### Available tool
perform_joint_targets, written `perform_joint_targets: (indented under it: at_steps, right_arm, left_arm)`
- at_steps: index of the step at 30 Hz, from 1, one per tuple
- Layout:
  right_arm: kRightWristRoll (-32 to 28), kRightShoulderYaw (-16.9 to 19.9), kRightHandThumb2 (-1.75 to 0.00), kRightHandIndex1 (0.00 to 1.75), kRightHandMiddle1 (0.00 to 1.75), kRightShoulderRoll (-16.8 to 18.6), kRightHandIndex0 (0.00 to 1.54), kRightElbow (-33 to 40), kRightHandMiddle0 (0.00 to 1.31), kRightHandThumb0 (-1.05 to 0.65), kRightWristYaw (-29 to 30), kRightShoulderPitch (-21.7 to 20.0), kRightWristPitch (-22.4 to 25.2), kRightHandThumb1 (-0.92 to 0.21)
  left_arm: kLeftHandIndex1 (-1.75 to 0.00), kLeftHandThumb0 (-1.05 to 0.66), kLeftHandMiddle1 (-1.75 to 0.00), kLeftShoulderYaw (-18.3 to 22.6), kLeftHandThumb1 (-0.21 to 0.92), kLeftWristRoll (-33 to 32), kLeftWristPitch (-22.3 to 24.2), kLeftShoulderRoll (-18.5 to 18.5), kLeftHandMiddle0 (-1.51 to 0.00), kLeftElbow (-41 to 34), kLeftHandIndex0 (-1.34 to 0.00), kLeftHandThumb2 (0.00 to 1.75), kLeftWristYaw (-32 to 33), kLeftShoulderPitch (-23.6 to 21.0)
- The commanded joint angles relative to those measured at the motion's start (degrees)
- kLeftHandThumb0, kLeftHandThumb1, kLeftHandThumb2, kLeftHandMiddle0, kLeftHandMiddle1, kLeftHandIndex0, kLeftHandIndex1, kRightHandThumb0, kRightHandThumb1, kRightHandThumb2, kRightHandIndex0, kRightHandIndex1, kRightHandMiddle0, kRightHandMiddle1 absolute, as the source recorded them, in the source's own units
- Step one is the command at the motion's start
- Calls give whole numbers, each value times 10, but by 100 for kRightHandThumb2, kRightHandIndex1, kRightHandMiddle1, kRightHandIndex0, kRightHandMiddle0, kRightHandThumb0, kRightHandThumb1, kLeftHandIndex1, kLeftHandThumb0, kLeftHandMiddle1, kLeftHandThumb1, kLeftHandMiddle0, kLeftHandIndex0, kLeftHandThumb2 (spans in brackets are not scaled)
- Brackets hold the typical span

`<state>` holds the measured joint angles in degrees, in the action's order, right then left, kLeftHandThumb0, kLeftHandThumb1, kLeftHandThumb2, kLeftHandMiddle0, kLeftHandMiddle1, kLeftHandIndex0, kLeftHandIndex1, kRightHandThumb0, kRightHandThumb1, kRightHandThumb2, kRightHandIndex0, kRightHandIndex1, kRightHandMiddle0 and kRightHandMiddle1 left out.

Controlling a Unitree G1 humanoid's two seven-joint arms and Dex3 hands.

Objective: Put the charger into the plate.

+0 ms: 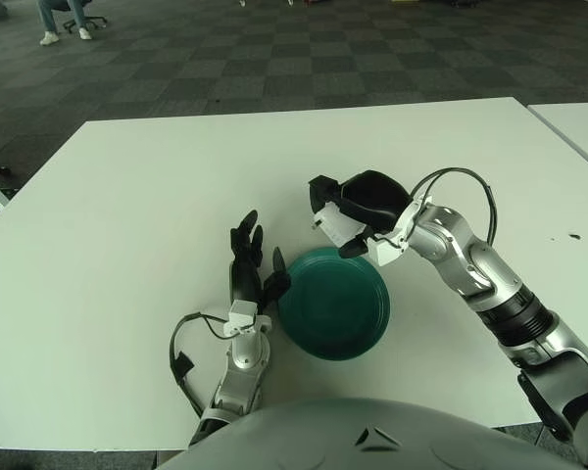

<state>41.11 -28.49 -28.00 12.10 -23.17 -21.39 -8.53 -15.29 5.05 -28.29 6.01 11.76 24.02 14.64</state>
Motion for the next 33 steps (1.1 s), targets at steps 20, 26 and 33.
perform_joint_targets:
  at_steps: [20,26,33]
  right_arm:
    - [37,-28,-118,175,175,-15,101,56,53,-45,-27,105,-87,-43]
    - [79,-52,-124,175,175,-5,107,29,57,-46,24,125,-130,-38]
    - [100,-62,-122,175,175,5,111,5,55,-46,49,137,-154,-39]
  left_arm:
    - [-70,-87,-1,-5,92,-7,23,35,-34,26,0,92,-8,72]
    - [-72,-86,-2,-5,92,-3,17,36,-38,28,0,91,-4,71]
    - [-73,-84,-3,4,92,-44,28,24,-40,3,0,92,-37,82]
